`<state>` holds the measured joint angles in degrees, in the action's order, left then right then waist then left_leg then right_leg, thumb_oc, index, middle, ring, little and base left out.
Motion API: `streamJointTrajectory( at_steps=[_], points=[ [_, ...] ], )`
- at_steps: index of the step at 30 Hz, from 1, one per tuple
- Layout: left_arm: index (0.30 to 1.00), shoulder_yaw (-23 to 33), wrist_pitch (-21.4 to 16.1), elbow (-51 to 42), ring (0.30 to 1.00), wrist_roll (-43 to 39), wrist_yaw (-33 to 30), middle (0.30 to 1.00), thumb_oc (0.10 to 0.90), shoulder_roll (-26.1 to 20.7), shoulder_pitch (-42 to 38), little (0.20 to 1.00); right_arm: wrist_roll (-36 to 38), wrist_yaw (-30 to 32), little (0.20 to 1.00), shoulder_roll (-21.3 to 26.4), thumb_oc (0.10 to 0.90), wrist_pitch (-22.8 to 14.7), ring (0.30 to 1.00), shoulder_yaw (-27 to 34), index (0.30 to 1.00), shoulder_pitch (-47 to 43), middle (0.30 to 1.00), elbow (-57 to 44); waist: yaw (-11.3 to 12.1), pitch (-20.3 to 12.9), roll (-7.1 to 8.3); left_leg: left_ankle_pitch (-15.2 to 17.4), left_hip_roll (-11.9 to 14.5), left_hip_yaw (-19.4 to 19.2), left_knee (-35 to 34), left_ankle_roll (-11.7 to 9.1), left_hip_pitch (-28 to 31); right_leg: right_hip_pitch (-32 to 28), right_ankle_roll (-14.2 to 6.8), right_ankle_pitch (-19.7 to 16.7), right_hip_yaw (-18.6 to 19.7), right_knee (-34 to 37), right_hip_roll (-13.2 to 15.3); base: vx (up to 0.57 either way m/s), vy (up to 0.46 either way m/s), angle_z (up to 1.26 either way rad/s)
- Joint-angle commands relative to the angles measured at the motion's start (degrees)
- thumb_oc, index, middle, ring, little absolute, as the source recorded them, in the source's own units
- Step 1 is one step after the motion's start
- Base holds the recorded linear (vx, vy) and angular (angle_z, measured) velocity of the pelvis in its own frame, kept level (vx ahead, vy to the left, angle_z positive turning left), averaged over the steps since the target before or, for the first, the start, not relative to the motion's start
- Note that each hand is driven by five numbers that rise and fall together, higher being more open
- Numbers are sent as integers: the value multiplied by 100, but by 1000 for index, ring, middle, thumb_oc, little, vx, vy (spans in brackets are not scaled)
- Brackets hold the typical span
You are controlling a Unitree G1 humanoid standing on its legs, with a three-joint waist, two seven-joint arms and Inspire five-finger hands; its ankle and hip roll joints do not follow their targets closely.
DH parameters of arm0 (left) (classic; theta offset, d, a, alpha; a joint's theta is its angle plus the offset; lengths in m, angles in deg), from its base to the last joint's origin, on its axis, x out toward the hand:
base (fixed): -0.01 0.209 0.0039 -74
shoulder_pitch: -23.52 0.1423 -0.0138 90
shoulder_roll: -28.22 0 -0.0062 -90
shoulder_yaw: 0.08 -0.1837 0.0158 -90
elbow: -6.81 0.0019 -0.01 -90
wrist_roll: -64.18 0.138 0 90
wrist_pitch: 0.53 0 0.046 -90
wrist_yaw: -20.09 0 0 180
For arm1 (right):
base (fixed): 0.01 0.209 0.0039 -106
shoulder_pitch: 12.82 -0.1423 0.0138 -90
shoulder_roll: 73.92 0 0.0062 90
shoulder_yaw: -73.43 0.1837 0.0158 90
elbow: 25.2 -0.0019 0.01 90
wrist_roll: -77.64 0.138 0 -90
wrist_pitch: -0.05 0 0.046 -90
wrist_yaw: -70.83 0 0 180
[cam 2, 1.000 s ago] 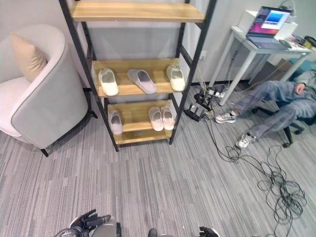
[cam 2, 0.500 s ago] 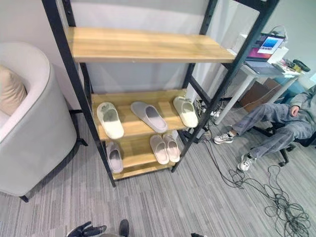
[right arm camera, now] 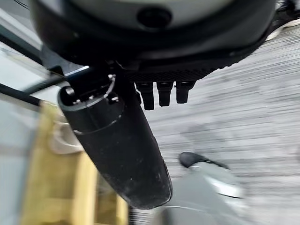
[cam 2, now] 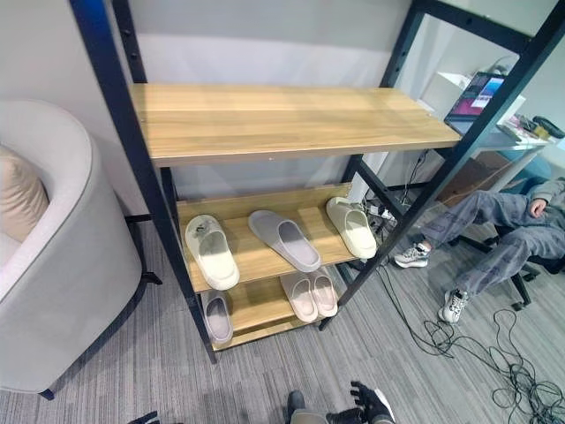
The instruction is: Arrange the slippers neatly on the shoe rack.
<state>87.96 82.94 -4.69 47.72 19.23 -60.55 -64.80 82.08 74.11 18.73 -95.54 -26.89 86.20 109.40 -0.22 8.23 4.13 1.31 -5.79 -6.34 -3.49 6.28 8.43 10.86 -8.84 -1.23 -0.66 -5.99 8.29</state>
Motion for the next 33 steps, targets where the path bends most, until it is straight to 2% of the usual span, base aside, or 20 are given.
streamJointTrajectory(
  at_steps=[1, 3, 6, 11, 13, 15, 16, 17, 18, 19, 20, 21, 22, 23, 27, 29, 33],
  points=[
    [900, 179, -130, 112, 900, 306, -54, 900, 800, -64, -48, 900, -327, 228, 900, 581, 800, -326, 900, 256, 900, -126, 900, -644, -125, 195, 108, 688, 367, 282, 777, -376, -257, -462, -43, -207, 62, -98, -6, 147, -128, 14],
    [900, 228, -124, 140, 900, 406, -52, 900, 800, -55, 2, 900, -515, 170, 900, 638, 800, -331, 900, 246, 900, -5, 900, -1006, -108, 118, 134, 728, 379, 339, 816, -398, -239, -587, -27, -127, 161, -20, -36, 169, -183, 20],
    [900, 318, -158, 113, 900, 436, -81, 900, 800, 43, 145, 900, -873, 111, 900, 892, 800, -560, 900, 262, 900, 276, 900, -1947, -110, -74, 40, 696, 616, 467, 725, -547, -111, -773, 109, 119, 272, -47, -282, 183, -287, 27],
    [900, 248, -184, 89, 900, 437, -95, 900, 800, 128, 152, 900, -750, -152, 900, 1056, 800, -786, 900, 217, 900, 430, 900, -2850, -140, -107, -26, 666, 886, 609, 861, -739, -124, -885, 298, 412, 223, -91, -512, 66, -211, 3],
    [900, 158, -207, 44, 900, 359, -94, 900, 800, 176, 70, 900, -480, -330, 900, 1097, 800, -928, 900, 141, 900, 479, 900, -3393, -127, -24, -4, 616, 961, 694, 1373, -878, -388, -959, 415, 551, 170, -131, -585, -11, -270, 10],
    [900, 185, -220, -26, 900, 74, -172, 900, 800, 184, -107, 900, -349, -470, 900, 1147, 800, -1012, 900, -75, 900, 470, 900, -3793, -124, 129, 74, 213, 1229, 494, 2161, -1023, -820, -1118, 578, 661, -26, -148, -598, -51, -283, 29],
    [900, 204, -219, -57, 900, 17, -167, 900, 800, 190, -175, 900, -343, -539, 900, 1184, 800, -1008, 900, -169, 900, 469, 900, -3949, -127, 199, 92, 97, 1356, 432, 2548, -988, -1037, -1175, 648, 709, -114, -163, -616, -53, -306, 74],
    [900, 137, -219, -64, 900, 121, -189, 900, 800, 231, -225, 900, -520, -695, 900, 1367, 800, -1055, 900, -472, 900, 328, 900, -4245, -53, 292, 118, 114, 1391, 319, 2877, -875, -1297, -1310, 732, 805, -199, -171, -644, -33, -193, 79],
    [900, 142, -219, -64, 900, 123, -191, 900, 800, 233, -226, 900, -521, -694, 900, 1368, 800, -1052, 900, -475, 900, 324, 900, -4245, -59, 296, 117, 124, 1390, 320, 2891, -872, -1299, -1313, 730, 810, -200, -176, -642, 0, -138, 54],
    [900, 96, -225, -72, 900, 192, -197, 900, 800, 259, -230, 900, -609, -746, 900, 1426, 800, -1072, 900, -538, 900, 261, 900, -4442, -20, 315, 108, 188, 1283, 377, 2796, -852, -1410, -1335, 714, 830, -189, -171, -642, 0, 0, 0],
    [900, 96, -225, -72, 900, 192, -197, 900, 800, 259, -230, 900, -609, -746, 900, 1426, 800, -1072, 900, -538, 900, 261, 900, -4442, -20, 315, 108, 188, 1283, 377, 2796, -852, -1410, -1335, 714, 830, -189, -171, -642, 101, 44, -7],
    [900, -78, -287, -83, 900, 193, -233, 900, 800, 360, -251, 900, -688, -810, 900, 1601, 800, -1192, 900, -678, 900, 30, 900, -5032, 51, 291, 6, 102, 1025, 549, 1831, -880, -1512, -1380, 632, 847, -199, -83, -677, 99, 52, -4],
    [900, -82, -287, -82, 900, 192, -234, 900, 800, 366, -251, 900, -686, -815, 900, 1609, 800, -1182, 900, -668, 900, 42, 900, -5049, 52, 293, 10, 75, 1015, 545, 1779, -881, -1482, -1388, 631, 846, -199, -78, -667, 134, 85, 3],
    [900, -66, -285, -70, 900, 228, -248, 900, 800, 377, -204, 900, -721, -845, 900, 1629, 800, -1157, 900, -673, 900, -48, 900, -5073, 88, 252, -14, 7, 979, 610, 1439, -932, -1409, -1388, 597, 878, -183, -76, -676, 84, 73, -13],
    [900, 21, -251, 142, 900, 543, -273, 900, 800, 407, -87, 900, -1128, -559, 900, 1768, 800, -1225, 900, -519, 900, -306, 900, -5360, 47, -63, -104, -58, 826, 837, 648, -841, -974, -1471, 511, 898, -63, -21, -619, 168, 145, -7],
    [900, 47, -252, 130, 900, 562, -286, 900, 800, 377, -58, 900, -1098, -530, 900, 1763, 800, -1271, 900, -370, 900, -235, 900, -5561, 59, -105, -116, -56, 819, 809, 552, -823, -897, -1494, 493, 903, -34, 7, -593, 139, 116, -18],
    [900, 95, -238, -6, 900, 557, -286, 900, 800, 274, -43, 900, -1148, -270, 900, 1843, 800, -1176, 900, -241, 900, -721, 900, -5384, 147, -168, -122, -18, 777, 758, 453, -743, -721, -1545, 427, 889, 6, 25, -520, 101, 99, -17]
  ],
)
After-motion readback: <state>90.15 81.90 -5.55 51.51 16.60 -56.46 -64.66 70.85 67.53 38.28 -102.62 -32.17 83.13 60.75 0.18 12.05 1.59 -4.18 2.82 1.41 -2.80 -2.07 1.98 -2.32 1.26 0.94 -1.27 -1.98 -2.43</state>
